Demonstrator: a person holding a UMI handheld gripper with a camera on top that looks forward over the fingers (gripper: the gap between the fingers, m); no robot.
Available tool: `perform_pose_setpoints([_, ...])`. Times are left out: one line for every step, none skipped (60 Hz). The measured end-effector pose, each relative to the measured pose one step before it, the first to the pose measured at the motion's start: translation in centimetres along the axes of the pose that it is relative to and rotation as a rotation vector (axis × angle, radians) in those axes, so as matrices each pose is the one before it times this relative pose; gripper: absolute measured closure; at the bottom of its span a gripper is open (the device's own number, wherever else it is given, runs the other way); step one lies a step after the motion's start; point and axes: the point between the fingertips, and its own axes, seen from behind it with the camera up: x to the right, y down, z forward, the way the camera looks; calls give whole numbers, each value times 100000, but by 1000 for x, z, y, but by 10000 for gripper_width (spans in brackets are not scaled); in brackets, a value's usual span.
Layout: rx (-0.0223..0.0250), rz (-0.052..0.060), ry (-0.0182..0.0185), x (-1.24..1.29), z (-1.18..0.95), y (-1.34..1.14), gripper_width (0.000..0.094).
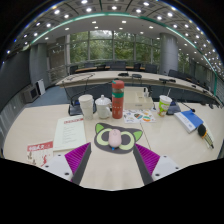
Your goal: Arrange mouse
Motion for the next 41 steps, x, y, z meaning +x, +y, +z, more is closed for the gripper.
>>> perform_pose_setpoints([181, -125, -271, -140, -975, 158, 85])
perform_pose_setpoints([265, -86, -429, -180, -930, 186, 84])
perform_pose_setpoints([325, -55, -475, -212, -962, 166, 82])
perform_pose_setpoints([261, 10, -410, -205, -896, 203, 82])
perform_pose_setpoints([214, 51, -314, -242, -1094, 263, 83])
perform_pose_setpoints([95, 4, -257, -154, -843, 255, 82])
perform_pose_setpoints([167, -87, -158, -160, -860, 250, 82])
perform_pose_setpoints([177, -50, -118, -121, -802, 226, 83])
perform_pose_setpoints([149, -59, 0, -96, -797, 239, 82])
perform_pose_setpoints([152, -69, 22, -69, -772, 244, 84])
perform_pose_setpoints([163, -63, -33, -87, -767, 236, 84])
perform_pose_setpoints([222, -70, -72, -111, -737, 224, 83])
perform_pose_setpoints([187, -70, -79, -104, -677, 246, 84])
perform_pose_setpoints([203, -20, 2, -114, -774, 350, 85])
perform_pose_setpoints([-82, -73, 83, -65, -681, 225, 83])
perform_pose_setpoints([-63, -60, -16, -75, -572, 246, 83])
perform_pose_setpoints([-52, -51, -93, -86, -528, 201, 82])
perform_pose_setpoints([-114, -87, -99, -70, -542, 220, 83])
perform_pose_setpoints([-152, -123, -31, -51, -485, 206, 83])
perform_pose_setpoints([-170, -33, -30, -63, -479, 224, 84])
perform_pose_setpoints([-175, 163, -161, -63, -422, 196, 84])
perform_pose_setpoints([-86, 289, -292, -102, -408, 167, 82])
perform_pose_setpoints([53, 179, -285, -69, -310, 104, 83])
perform_pose_setpoints([183, -148, -62, -49, -436, 50, 82])
perform_pose_setpoints([307, -335, 62, -26, -325, 66, 83])
perform_pose_setpoints([396, -381, 104, 50, -163, 36, 83])
perform_pose_setpoints([311, -368, 189, -66, -469, 28, 82])
perform_pose_setpoints([102, -324, 229, -9, -302, 39, 83])
perform_pose_setpoints([11, -284, 172, -29, -243, 48, 83])
perform_pose_setpoints([36, -184, 87, -44, -235, 67, 83])
perform_pose_setpoints([26, -45, -10, -53, -205, 34, 83])
perform_pose_setpoints([-3, 127, -77, -45, -217, 20, 82])
perform_pose_setpoints([17, 145, -135, -25, -202, 11, 82])
perform_pose_setpoints([94, 71, -49, -10, -216, -17, 83])
perform_pose_setpoints([202, -37, 31, -1, -222, -40, 83])
perform_pose_setpoints([295, -92, 9, -14, -7, 35, 82])
perform_pose_setpoints([232, -79, -158, -62, -198, -60, 84])
perform_pose_setpoints([282, -94, -233, -85, -174, -45, 81])
perform_pose_setpoints([259, -144, -263, -81, -197, -45, 82])
perform_pose_setpoints([246, -10, -197, -66, -188, -38, 82])
perform_pose_setpoints([166, 245, -149, -10, -97, -15, 79])
